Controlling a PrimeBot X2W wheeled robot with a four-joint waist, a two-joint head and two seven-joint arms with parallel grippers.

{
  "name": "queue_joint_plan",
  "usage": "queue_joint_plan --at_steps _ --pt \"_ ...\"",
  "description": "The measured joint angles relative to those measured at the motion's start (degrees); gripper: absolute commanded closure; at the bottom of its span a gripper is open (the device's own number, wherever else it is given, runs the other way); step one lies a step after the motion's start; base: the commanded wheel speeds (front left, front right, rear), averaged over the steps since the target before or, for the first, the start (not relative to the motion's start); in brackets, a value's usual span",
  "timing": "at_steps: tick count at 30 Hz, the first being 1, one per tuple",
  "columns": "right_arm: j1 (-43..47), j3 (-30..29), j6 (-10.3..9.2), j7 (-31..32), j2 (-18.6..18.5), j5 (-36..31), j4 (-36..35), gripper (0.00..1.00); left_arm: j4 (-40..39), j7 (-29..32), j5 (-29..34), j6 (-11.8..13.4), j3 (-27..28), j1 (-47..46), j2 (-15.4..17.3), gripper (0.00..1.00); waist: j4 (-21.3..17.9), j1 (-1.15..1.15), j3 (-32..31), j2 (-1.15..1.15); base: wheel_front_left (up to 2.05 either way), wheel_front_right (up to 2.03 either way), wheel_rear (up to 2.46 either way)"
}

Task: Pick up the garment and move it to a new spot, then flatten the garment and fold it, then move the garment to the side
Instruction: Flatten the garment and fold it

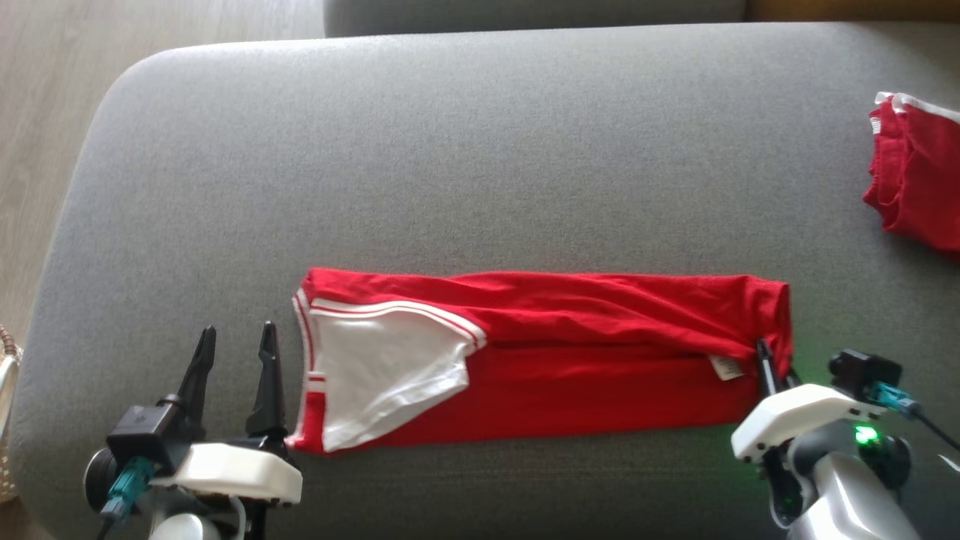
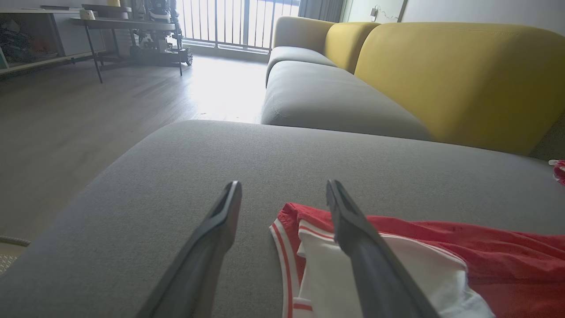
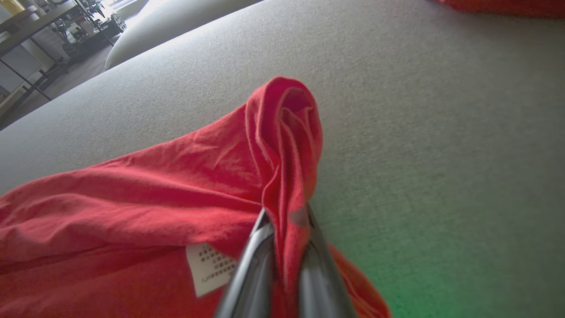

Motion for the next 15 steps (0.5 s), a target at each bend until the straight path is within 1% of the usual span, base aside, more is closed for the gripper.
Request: queue_joint_plan --at_steps 3,4,8,12,15 --pt "-0.1 -3.8 0.0 0.0 0.0 -3.2 -0.2 1.0 0.1 0.0 0.0 0.0 -0.1 0.1 0.0 0.0 -0.2 0.0 -0.6 0.0 0.0 0.0 0.0" --pt "-0.1 -3.8 0.0 0.0 0.0 -3.2 -0.2 1.0 0.1 0.0 0.0 0.0 -0.1 0.1 0.0 0.0 -0.2 0.0 -0.6 0.0 0.0 0.0 0.0" --pt "-0.4 -10.7 0.0 0.1 0.0 -9.3 -0.9 1.0 0.1 0.0 0.0 0.2 -0.1 1.1 0.0 0.0 -0.6 0.0 -1.4 0.0 0.0 0.0 0.0" --pt "-1.4 -17.6 0.0 1.6 0.1 -16.0 -3.3 1.0 0.1 0.0 0.0 0.2 -0.1 2.1 0.0 0.0 -0.8 0.0 -2.4 0.0 0.0 0.0 0.0" --pt "-1.5 -20.1 0.0 3.3 0.1 -19.4 -4.7 1.0 0.1 0.0 0.0 0.2 -0.2 2.3 0.0 0.0 -1.0 0.0 -3.0 0.0 0.0 0.0 0.0"
